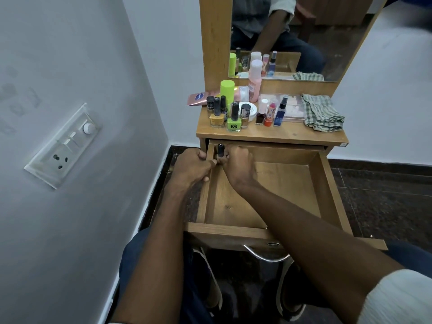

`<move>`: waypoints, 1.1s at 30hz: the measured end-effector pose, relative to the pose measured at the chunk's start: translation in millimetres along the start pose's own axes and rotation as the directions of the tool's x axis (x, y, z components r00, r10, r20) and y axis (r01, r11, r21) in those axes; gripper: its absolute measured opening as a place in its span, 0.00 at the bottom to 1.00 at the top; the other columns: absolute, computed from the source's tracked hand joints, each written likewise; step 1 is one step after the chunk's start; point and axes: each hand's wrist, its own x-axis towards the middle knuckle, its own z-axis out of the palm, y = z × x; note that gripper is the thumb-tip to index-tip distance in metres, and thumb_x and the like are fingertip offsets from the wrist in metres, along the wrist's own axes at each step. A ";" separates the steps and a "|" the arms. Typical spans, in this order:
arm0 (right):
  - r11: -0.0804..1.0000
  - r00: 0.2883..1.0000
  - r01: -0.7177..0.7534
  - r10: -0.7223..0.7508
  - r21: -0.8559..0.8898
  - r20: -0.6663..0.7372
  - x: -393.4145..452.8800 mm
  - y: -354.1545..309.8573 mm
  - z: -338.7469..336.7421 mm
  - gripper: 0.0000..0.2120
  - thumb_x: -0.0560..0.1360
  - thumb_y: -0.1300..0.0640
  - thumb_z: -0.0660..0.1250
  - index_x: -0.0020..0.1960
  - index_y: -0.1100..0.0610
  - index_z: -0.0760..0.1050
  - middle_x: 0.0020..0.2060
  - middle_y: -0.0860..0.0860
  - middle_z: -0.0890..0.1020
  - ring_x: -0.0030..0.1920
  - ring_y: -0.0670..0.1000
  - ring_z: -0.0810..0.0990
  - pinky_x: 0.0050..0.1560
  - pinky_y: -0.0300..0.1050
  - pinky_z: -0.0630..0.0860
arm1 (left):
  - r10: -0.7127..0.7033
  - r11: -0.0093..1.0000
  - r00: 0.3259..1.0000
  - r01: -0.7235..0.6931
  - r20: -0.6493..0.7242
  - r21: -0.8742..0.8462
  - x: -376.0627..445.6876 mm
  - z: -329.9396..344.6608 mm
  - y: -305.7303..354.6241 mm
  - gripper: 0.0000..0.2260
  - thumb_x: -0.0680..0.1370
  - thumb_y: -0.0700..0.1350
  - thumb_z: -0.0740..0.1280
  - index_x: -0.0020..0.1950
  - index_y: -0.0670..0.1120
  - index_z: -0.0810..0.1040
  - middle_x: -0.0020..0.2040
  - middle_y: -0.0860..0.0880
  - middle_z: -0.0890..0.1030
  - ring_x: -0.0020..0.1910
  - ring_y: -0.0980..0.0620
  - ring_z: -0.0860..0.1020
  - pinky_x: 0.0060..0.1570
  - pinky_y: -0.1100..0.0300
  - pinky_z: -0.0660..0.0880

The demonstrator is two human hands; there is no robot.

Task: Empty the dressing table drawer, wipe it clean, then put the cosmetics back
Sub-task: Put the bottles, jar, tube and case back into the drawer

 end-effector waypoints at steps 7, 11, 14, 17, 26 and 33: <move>0.992 0.998 -0.012 0.020 0.129 -0.057 -5.4 3.5 -3.5 0.07 0.75 0.53 0.77 0.43 0.53 0.80 0.38 0.51 0.83 0.41 0.51 0.81 0.36 0.43 0.73 | 0.083 0.996 0.983 -0.077 -0.163 0.045 -1.9 1.6 1.4 0.04 0.77 0.48 0.78 0.44 0.52 0.85 0.40 0.52 0.86 0.40 0.53 0.84 0.49 0.53 0.83; 0.994 0.994 0.036 -0.026 0.100 -0.103 -13.0 5.7 -16.1 0.06 0.76 0.56 0.74 0.41 0.51 0.81 0.37 0.47 0.82 0.40 0.49 0.82 0.37 0.46 0.80 | 0.202 0.978 0.937 -0.178 -0.285 0.107 -7.8 2.0 9.7 0.05 0.78 0.43 0.73 0.46 0.52 0.88 0.40 0.59 0.85 0.40 0.60 0.82 0.43 0.59 0.81; 0.979 0.924 0.186 -0.144 0.087 -0.356 -18.5 2.7 -30.2 0.04 0.76 0.57 0.70 0.42 0.52 0.80 0.34 0.46 0.80 0.35 0.48 0.78 0.34 0.47 0.78 | 0.285 0.958 0.903 -0.257 -0.321 0.127 -12.9 1.8 19.3 0.05 0.79 0.45 0.73 0.46 0.54 0.87 0.39 0.60 0.83 0.38 0.62 0.80 0.36 0.66 0.72; 0.953 0.814 0.260 -0.128 0.157 -0.566 -15.4 -5.2 -51.0 0.03 0.77 0.57 0.70 0.46 0.53 0.76 0.33 0.46 0.77 0.34 0.47 0.75 0.34 0.45 0.75 | 0.340 0.940 0.874 -0.302 -0.346 0.160 -13.3 3.2 23.3 0.04 0.80 0.47 0.72 0.47 0.54 0.87 0.40 0.61 0.83 0.37 0.64 0.78 0.34 0.68 0.68; 0.962 0.868 0.242 -0.156 0.127 -0.472 27.3 -21.3 -79.0 0.18 0.76 0.50 0.75 0.64 0.52 0.81 0.41 0.50 0.85 0.44 0.51 0.83 0.46 0.50 0.82 | 0.352 0.936 0.869 -0.323 -0.346 0.140 -11.3 4.2 19.6 0.04 0.80 0.48 0.71 0.49 0.53 0.87 0.42 0.61 0.83 0.38 0.64 0.78 0.37 0.68 0.69; 0.922 0.879 0.307 -0.179 0.235 -0.442 25.1 -18.5 -79.3 0.08 0.74 0.53 0.77 0.52 0.54 0.85 0.30 0.47 0.80 0.34 0.50 0.79 0.42 0.56 0.81 | 0.314 0.950 0.878 -0.287 -0.362 0.127 -11.6 4.2 18.4 0.05 0.80 0.48 0.71 0.47 0.55 0.86 0.40 0.62 0.83 0.37 0.64 0.79 0.37 0.68 0.69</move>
